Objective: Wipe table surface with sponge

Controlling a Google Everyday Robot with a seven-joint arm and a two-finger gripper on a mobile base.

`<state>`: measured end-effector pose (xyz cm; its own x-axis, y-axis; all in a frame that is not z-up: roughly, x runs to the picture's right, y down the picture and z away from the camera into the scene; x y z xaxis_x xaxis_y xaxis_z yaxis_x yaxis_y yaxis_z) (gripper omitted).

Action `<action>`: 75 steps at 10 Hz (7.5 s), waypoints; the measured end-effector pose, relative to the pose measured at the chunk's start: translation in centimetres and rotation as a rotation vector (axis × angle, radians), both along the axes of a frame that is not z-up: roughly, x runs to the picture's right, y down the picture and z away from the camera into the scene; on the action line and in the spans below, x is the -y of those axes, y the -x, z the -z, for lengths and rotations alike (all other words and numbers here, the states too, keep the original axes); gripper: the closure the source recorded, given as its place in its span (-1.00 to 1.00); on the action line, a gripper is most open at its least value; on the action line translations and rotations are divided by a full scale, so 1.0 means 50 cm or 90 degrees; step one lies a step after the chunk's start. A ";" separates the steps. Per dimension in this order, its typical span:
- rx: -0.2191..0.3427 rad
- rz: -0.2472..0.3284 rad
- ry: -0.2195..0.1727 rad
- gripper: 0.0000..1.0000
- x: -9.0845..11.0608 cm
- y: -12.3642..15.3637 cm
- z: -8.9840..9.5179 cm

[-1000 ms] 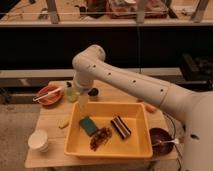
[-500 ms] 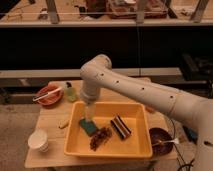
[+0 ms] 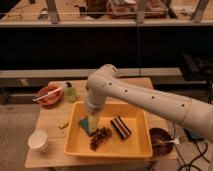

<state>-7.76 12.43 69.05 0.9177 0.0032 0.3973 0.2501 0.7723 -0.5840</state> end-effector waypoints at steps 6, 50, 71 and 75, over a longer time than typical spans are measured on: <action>-0.016 -0.052 0.006 -0.60 -0.001 -0.009 -0.030; -0.147 -0.243 0.036 0.49 -0.028 -0.030 -0.146; 0.060 -0.102 -0.011 0.55 0.095 0.375 -0.158; 0.062 -0.104 -0.001 0.55 0.100 0.391 -0.205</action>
<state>-27.32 7.44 79.30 0.8620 0.1486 0.4847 0.1763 0.8086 -0.5614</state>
